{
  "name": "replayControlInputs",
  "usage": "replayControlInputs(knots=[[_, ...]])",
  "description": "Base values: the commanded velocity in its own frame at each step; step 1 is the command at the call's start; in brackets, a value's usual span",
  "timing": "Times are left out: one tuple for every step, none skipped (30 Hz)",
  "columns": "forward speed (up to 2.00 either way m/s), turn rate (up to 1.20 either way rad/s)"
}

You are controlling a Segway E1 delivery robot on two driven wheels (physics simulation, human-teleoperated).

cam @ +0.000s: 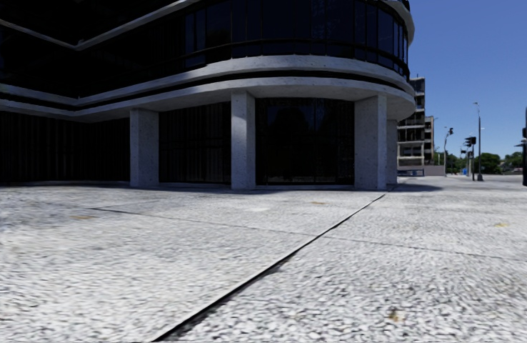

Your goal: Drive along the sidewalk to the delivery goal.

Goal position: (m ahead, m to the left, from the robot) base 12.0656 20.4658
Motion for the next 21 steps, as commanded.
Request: replayControlInputs(knots=[[2.00, 1.20], [2.00, 1.20], [2.00, 1.20], [2.00, 1.20], [2.00, 1.20], [2.00, 1.20], [2.00, 1.20], [2.00, 1.20], [2.00, 1.20], [2.00, 1.20], [2.00, 1.20], [2.00, 1.20], [2.00, 1.20], [2.00, 1.20], [2.00, 1.20], [2.00, 1.20], [2.00, 1.20], [2.00, 1.20], [2.00, 1.20], [2.00, 1.20], [2.00, 1.20]])
